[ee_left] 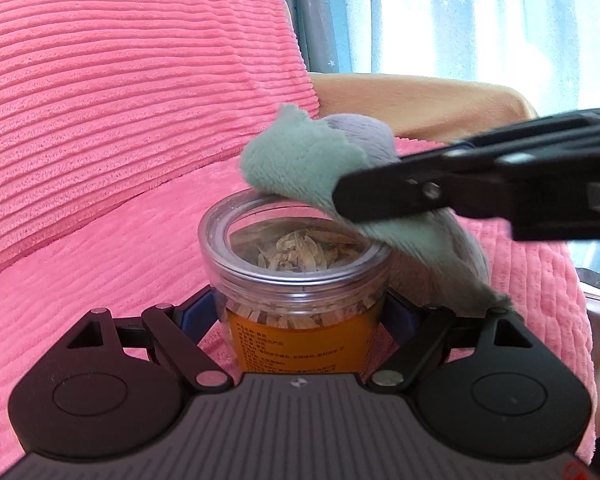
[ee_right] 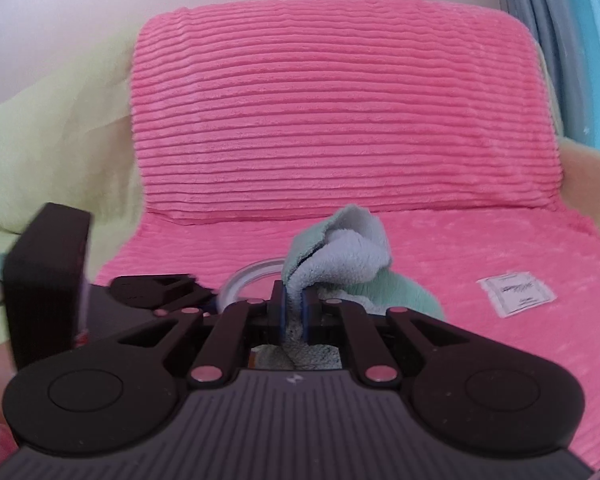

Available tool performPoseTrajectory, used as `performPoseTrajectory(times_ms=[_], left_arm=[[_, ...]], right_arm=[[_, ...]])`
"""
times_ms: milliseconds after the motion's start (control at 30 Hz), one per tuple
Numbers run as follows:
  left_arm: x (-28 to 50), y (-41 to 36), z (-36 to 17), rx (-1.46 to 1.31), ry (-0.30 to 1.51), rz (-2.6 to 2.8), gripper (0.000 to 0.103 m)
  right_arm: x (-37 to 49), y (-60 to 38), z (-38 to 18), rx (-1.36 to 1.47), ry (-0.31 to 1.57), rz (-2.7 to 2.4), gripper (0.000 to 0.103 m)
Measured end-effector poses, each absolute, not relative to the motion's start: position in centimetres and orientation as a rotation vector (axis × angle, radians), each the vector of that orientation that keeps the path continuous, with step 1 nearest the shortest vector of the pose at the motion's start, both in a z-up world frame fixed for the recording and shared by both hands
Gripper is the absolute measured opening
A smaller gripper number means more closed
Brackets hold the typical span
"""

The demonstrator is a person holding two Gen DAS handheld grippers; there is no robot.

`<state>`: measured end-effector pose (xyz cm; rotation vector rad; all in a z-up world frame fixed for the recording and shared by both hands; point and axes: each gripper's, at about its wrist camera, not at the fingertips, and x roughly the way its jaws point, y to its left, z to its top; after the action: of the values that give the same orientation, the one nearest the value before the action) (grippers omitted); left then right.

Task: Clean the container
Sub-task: 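Wipe the cloth around the jar rim with the right gripper while the left holds the jar, then tilt the jar with the left gripper while the right wipes its side with the cloth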

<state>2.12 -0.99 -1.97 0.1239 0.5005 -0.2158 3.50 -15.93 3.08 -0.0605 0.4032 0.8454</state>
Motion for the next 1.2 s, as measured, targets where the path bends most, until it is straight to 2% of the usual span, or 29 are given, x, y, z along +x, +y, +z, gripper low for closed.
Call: performPoseTrajectory(times_ms=[300, 567, 900, 1200], left_arm=[[2.1, -1.4, -1.6, 0.154, 0.504, -0.21, 0.085], [0.2, -2.7, 0.2, 0.31, 0.531, -0.208, 0.085], [0.3, -3.3, -0.6, 0.313, 0.473, -0.209, 0.086], [1.4, -3.5, -1.3, 0.256, 0.425, -0.158, 0.087]], right_arm=[[4.2, -15.9, 3.4, -0.062, 0.397, 0.844, 0.005], [5.2, -17.4, 3.5, 0.005, 0.418, 0.801, 0.005], [7.3, -18.2, 2.5, 0.048, 0.464, 0.713, 0.006], [5.8, -19.1, 4.2, 0.117, 0.317, 0.749, 0.006]])
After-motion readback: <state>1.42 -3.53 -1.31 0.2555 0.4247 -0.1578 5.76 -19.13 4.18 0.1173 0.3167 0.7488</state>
